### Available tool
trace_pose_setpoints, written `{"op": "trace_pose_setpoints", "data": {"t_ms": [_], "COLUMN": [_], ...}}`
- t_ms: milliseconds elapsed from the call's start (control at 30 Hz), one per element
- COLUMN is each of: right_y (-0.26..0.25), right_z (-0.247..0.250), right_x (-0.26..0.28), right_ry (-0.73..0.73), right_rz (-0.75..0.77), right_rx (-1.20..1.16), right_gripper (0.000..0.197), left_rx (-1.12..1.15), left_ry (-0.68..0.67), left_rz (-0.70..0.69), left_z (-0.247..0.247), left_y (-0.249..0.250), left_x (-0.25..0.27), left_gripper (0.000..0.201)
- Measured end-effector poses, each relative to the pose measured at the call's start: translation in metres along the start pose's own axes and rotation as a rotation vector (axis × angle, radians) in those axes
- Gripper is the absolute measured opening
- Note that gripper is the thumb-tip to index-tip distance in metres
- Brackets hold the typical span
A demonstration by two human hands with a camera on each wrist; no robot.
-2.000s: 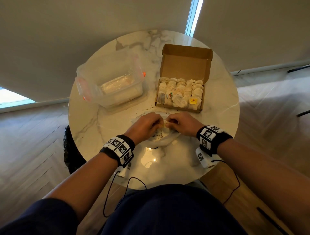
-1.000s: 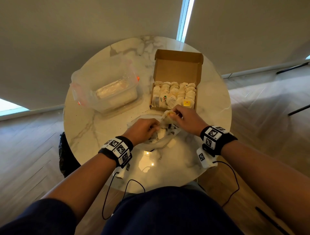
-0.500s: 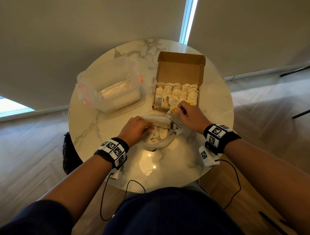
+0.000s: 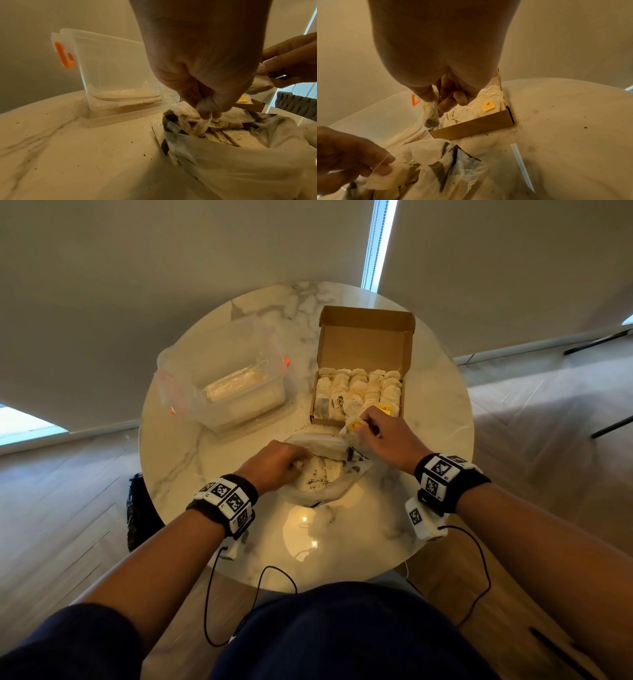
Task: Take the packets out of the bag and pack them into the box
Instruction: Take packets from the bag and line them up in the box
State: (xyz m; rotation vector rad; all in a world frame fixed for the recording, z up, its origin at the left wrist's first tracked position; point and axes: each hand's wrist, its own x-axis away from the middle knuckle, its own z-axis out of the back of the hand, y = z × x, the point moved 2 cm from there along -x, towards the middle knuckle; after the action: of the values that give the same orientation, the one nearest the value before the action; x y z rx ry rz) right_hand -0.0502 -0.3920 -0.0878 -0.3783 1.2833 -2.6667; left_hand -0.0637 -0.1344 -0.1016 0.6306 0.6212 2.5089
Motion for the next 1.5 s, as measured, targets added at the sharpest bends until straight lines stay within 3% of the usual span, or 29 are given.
{"op": "trace_pose_setpoints", "data": {"t_ms": [533,733,967,1100,1233,1500], "right_y": [-0.009,-0.011,-0.013,-0.014,-0.010,0.002], "right_z": [-0.022,-0.026,-0.017,-0.013,-0.008,0.014], "right_x": [0.004,0.003,0.005,0.004,0.003,-0.015], "right_ry": [-0.054,-0.062,-0.105,-0.131,-0.092,-0.019], "right_rz": [0.061,0.122,0.124,0.103,0.104,0.139], "right_rx": [0.029,0.014,-0.005,-0.023,-0.022,0.060], "right_gripper": [0.019,0.014,0.012,0.013,0.018,0.021], "left_rx": [0.098,0.085,0.196,0.148,0.147,0.243], "left_ry": [0.206,0.319,0.310,0.248,0.254,0.326], "left_rz": [-0.259,-0.266,-0.215,-0.194,-0.174,-0.183], "left_z": [0.020,0.021,0.018,0.018,0.020,0.038], "left_y": [0.034,0.042,0.042,0.043,0.047,0.066], "left_x": [-0.008,-0.012,-0.017,-0.022,-0.028,-0.064], "left_gripper": [0.022,0.018,0.023,0.018,0.012,0.023]}}
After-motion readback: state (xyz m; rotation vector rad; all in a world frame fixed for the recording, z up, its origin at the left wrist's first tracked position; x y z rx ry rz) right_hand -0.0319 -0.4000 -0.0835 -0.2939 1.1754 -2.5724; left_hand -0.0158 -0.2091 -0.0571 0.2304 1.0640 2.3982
